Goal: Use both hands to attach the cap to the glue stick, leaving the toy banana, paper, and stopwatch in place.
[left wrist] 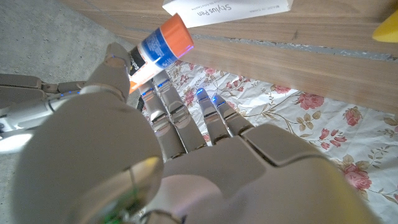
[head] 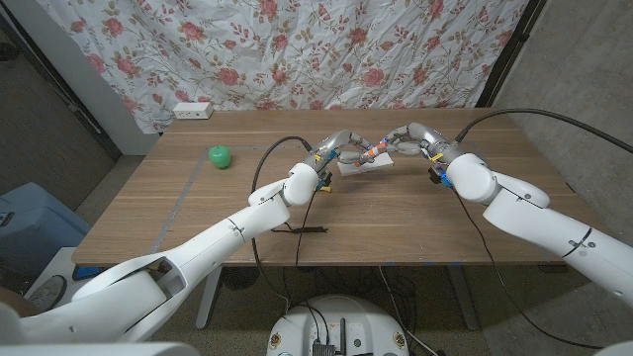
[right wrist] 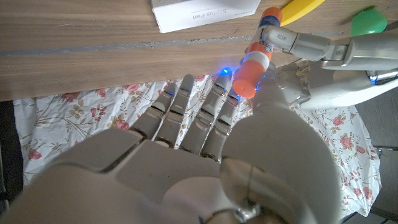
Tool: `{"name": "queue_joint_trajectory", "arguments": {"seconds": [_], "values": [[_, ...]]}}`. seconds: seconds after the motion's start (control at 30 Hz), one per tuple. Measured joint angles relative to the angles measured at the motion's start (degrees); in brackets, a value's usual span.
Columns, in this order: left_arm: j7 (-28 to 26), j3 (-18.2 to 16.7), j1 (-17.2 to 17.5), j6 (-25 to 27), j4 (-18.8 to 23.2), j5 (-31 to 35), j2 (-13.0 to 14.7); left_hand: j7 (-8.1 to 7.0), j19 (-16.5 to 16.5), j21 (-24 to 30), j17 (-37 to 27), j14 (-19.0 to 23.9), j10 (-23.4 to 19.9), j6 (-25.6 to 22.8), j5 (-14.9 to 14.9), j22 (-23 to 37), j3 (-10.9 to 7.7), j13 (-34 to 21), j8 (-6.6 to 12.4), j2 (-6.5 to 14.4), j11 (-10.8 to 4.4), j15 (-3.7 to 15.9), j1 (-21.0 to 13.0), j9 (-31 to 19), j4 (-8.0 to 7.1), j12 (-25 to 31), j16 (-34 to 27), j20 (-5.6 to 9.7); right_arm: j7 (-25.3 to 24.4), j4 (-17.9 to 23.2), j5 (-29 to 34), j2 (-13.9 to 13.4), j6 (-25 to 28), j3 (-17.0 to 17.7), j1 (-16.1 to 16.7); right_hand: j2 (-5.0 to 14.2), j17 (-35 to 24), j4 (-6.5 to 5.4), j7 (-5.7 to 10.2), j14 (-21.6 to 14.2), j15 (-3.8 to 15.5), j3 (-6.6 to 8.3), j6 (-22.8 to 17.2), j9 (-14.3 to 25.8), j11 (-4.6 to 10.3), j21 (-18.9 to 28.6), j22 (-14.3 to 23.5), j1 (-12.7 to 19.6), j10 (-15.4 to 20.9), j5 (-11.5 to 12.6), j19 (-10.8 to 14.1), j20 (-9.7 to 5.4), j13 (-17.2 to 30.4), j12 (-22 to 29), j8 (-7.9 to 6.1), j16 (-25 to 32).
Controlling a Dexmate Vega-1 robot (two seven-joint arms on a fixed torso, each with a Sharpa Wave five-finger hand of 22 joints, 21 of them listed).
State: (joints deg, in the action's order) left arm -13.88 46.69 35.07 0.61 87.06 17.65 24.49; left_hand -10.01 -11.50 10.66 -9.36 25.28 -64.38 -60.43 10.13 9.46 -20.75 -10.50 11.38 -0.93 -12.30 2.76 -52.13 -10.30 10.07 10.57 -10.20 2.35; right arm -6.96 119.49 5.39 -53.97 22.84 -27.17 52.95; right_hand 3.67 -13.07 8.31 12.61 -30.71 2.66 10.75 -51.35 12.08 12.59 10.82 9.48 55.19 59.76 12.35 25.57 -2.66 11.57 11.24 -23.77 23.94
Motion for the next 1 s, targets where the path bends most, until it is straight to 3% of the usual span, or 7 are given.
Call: {"name": "queue_joint_trajectory", "arguments": {"seconds": [1.0], "values": [[-0.4, 0.0, 0.1, -0.4, 0.0, 0.1, 0.0, 0.00, 0.0, 0.0, 0.0, 0.0, 0.0, 0.0, 0.0, 0.0, -0.06, 0.0, 0.10, 0.0, 0.00, 0.00, 0.0, 0.0, -0.05, 0.1, 0.0, 0.00, -0.2, -0.2, 0.0, 0.5, -0.4, -0.7, -0.3, -0.03, 0.0, 0.23, -0.02, 0.0, 0.00, -0.23, 0.0, 0.2, 0.00, 0.0, -0.1, 0.0, 0.0, 0.0, 0.0, 0.00, 0.0, 0.0, 0.03, 0.0]]}}
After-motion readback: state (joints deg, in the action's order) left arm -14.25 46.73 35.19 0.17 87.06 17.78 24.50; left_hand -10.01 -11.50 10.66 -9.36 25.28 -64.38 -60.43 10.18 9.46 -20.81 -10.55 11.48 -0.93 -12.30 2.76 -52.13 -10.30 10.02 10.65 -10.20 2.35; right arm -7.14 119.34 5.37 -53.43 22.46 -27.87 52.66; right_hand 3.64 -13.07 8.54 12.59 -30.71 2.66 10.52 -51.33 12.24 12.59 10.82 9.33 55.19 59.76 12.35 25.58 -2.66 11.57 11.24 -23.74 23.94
